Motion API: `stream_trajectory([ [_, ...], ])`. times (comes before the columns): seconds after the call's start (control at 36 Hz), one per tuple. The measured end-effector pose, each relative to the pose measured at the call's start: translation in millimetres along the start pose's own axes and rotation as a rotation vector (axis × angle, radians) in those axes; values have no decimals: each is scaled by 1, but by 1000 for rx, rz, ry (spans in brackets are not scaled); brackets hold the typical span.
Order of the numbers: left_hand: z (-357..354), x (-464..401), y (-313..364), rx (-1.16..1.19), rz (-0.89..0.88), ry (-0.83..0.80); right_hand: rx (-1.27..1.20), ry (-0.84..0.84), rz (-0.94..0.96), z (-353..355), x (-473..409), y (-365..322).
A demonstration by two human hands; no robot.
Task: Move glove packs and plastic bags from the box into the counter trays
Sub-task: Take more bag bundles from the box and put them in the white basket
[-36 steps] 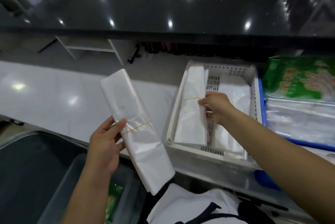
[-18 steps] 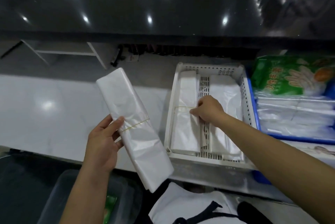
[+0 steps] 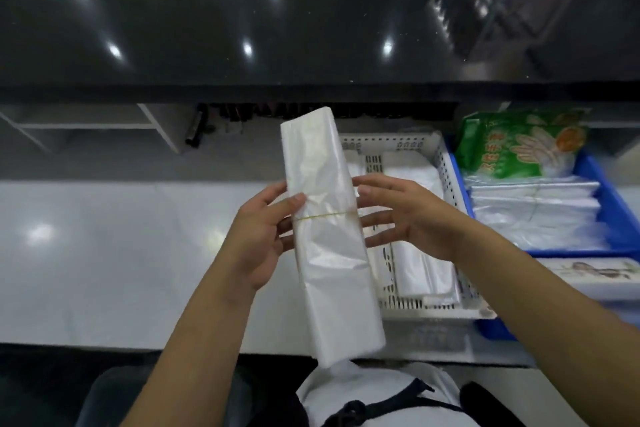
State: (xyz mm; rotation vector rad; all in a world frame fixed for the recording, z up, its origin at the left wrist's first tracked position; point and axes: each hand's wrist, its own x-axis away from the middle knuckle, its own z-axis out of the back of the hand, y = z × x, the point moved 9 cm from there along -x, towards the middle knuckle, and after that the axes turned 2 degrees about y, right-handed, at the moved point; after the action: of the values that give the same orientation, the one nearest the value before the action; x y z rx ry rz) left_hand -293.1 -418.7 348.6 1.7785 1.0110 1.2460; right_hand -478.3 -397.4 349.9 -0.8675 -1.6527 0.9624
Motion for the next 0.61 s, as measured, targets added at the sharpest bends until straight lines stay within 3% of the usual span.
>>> stream_trajectory([
  [0.14,-38,-5,-15,-11,53,-149,38,108,41,13,18,7],
  [0.31,-54,7,-43,2,112,-276,-77,160,-58,31,29,41],
  [0.47,-6,5,-45,-3,80,-15,-117,394,-165,66,5,55],
  [0.61,26,13,-49,-65,68,80,-47,453,-110,68,-33,41],
])
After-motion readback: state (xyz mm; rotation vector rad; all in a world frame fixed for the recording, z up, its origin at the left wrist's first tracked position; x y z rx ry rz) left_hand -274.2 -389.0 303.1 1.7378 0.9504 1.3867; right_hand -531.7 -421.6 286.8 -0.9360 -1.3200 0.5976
